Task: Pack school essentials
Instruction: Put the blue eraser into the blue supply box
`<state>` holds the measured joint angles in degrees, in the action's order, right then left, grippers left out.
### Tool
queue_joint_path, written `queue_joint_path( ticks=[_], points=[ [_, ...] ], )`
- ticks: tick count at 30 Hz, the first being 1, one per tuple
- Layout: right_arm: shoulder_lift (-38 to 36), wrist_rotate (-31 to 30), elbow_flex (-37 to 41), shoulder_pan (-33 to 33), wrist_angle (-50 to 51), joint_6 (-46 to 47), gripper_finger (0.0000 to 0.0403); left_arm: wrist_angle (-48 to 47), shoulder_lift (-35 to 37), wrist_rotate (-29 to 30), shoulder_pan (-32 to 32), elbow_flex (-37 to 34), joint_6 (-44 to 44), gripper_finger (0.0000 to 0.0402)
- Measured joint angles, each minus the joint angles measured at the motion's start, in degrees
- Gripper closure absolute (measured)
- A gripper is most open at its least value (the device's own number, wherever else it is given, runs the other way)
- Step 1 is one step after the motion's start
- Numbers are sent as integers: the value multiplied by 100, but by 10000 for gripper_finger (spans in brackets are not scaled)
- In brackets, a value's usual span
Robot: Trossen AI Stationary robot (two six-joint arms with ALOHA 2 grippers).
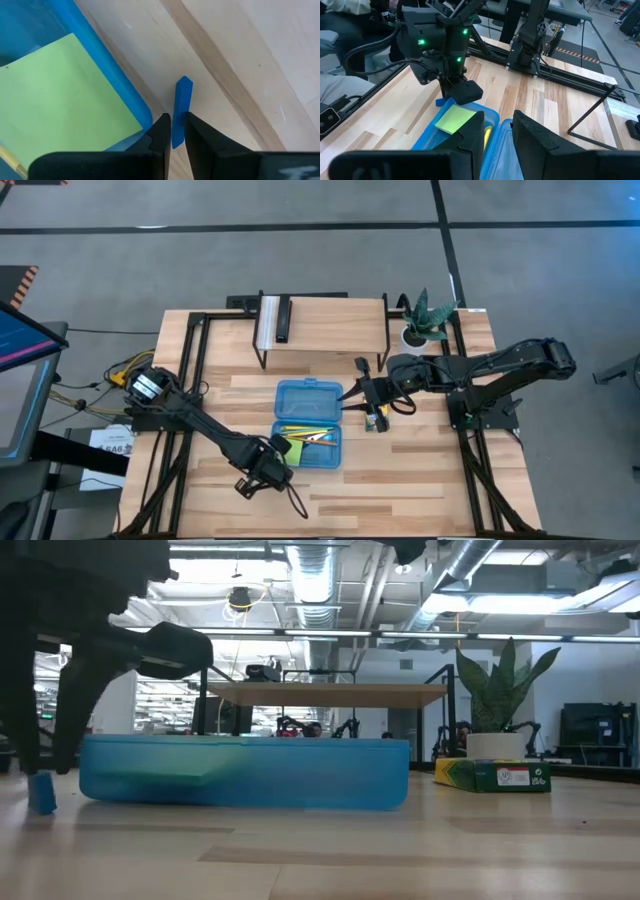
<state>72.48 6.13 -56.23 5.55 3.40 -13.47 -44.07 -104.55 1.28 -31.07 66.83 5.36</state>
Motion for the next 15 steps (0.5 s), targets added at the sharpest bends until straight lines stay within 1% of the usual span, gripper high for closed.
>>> queue_joint_path(
  ticks=[9,15],
  points=[
    [1,0,0,0,0,-2,283,0,0,-127,50,0,31,360],
    [1,0,0,1,0,0,283,-2,0,-69,50,0,40,343]
  ],
)
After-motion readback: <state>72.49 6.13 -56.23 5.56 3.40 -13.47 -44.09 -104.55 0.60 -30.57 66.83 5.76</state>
